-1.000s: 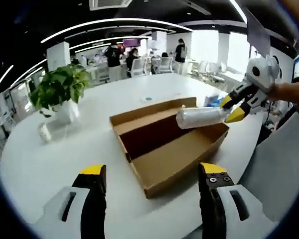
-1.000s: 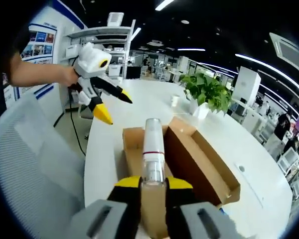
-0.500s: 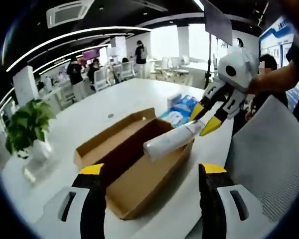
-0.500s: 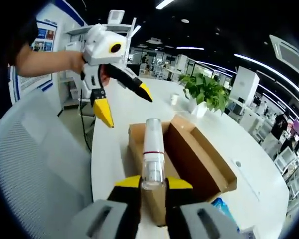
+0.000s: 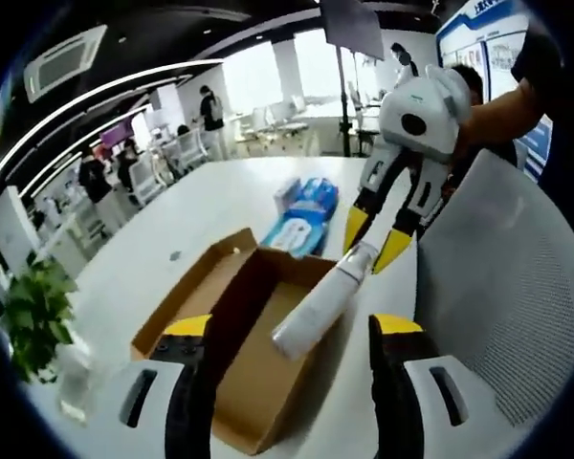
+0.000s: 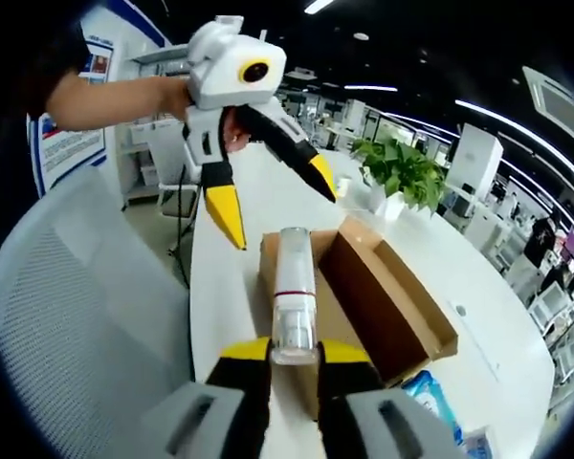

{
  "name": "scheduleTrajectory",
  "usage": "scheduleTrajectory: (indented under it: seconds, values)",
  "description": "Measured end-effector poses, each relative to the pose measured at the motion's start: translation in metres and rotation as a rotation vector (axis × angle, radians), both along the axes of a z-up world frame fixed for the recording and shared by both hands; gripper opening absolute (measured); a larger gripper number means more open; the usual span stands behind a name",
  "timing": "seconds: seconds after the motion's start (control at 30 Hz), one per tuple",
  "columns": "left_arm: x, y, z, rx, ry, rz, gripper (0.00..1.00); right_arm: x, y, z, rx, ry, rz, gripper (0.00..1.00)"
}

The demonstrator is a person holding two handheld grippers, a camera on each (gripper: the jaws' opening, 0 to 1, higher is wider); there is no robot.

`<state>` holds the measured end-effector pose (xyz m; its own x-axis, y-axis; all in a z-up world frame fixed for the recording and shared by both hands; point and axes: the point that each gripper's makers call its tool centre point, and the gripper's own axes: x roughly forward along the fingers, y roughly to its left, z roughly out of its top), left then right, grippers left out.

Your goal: Operate the shoe box by opening the lid, removing the specified soft item, and placing it in the target area until the item is outside and the box remains undamaged.

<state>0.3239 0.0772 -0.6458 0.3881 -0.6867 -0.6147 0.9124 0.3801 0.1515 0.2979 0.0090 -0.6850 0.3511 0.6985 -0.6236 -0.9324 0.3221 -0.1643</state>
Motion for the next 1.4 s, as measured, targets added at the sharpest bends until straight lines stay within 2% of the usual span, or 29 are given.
scheduleTrajectory:
  seconds: [0.2,0.47,0.53,0.73,0.97,1.13,1.4]
  values:
    - [-0.005,-0.012,-0.007,0.047,0.005,-0.089,0.58,-0.006,-0.001,-0.002,-0.024,0.002,0.024,0.13]
    - [-0.011,-0.021,-0.018,0.120,0.004,-0.194,0.55,-0.006,-0.001,0.000,-0.040,-0.008,0.036,0.13]
    - [-0.013,-0.023,-0.022,0.153,-0.005,-0.236,0.52,-0.006,0.000,0.001,-0.043,-0.011,0.040,0.13]
    - [-0.021,-0.032,-0.031,0.191,0.027,-0.304,0.43,-0.009,0.001,0.000,-0.056,-0.020,0.061,0.13]
    - [-0.027,-0.032,-0.040,0.258,0.031,-0.389,0.28,-0.013,0.002,-0.001,-0.070,-0.028,0.080,0.13]
    - [-0.027,-0.031,-0.047,0.285,0.038,-0.393,0.23,-0.014,0.002,-0.001,-0.078,-0.034,0.082,0.13]
    - [-0.029,-0.031,-0.050,0.302,0.026,-0.407,0.22,-0.015,0.000,-0.001,-0.091,-0.038,0.087,0.13]
